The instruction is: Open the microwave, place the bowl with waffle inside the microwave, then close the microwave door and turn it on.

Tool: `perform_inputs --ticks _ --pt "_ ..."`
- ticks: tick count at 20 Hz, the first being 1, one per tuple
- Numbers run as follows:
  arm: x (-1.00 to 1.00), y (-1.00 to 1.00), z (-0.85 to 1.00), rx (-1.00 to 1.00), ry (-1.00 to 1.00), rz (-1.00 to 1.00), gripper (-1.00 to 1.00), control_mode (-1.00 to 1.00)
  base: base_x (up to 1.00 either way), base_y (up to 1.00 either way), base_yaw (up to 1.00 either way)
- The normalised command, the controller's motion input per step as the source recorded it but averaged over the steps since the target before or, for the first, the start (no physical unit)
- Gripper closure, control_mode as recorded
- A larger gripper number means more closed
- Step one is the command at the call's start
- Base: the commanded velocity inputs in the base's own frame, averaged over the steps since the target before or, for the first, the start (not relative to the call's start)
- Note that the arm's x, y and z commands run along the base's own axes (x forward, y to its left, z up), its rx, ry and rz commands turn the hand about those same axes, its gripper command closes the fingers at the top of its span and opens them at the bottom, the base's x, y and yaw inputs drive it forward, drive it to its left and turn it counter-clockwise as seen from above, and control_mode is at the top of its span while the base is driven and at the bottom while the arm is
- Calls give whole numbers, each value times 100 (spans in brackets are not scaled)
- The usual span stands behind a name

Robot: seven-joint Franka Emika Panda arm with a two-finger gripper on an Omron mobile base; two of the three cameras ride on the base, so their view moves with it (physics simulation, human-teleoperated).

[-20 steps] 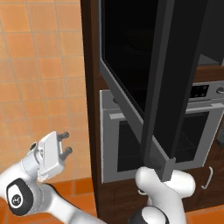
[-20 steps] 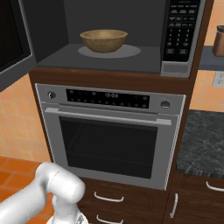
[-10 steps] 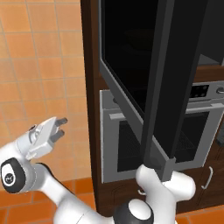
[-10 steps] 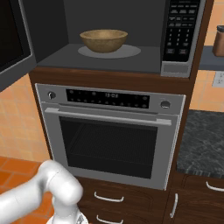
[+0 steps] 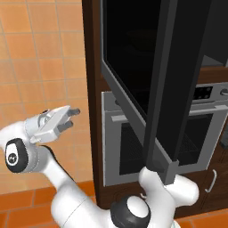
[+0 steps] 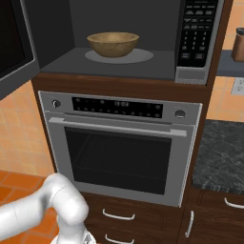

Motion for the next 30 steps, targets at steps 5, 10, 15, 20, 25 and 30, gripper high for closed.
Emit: perform_inputs --ticks 5,10,15,20,25,30 --pt "-3 -36 67 13 1 -8 -100 -100 0 0 0" --pt "-30 -63 28 13 1 -2 -100 -100 0 0 0" --pt "-50 -100 4 18 0 -1 -100 -100 0 0 0" --pt "-34 -97 29 19 2 0 -100 -100 0 0 0" --pt "-17 -77 35 5 6 2 -100 -100 0 0 0" --pt "-6 -91 2 3 0 29 -100 -100 0 0 0"
